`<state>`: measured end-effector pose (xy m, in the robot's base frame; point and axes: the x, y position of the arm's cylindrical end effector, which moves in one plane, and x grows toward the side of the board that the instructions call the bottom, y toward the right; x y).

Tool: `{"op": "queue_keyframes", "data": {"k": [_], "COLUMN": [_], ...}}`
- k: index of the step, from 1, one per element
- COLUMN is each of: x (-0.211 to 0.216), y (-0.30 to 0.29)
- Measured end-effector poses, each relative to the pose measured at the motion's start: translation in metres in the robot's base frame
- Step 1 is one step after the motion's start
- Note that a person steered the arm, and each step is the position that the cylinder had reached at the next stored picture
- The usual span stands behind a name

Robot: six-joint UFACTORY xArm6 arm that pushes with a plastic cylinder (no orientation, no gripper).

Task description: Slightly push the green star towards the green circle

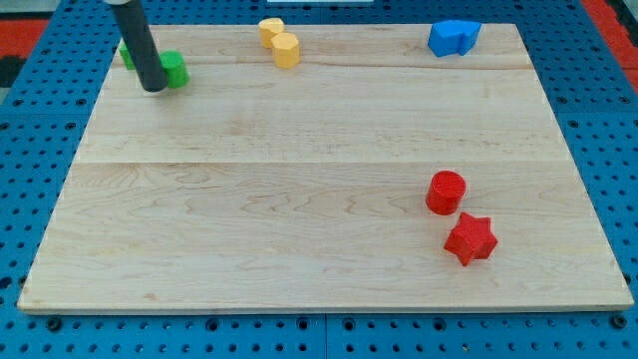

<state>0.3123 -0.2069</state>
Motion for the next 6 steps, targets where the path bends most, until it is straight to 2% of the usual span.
{"op": "queue_keyframes", "data": {"k": [1,2,3,4,5,6], "x": [-0.017,-0.009,-0.03,-0.07,-0.069,-0.046], "y": [-0.004,-0.048,-0.078,-0.078,-0.074,-0.076]}}
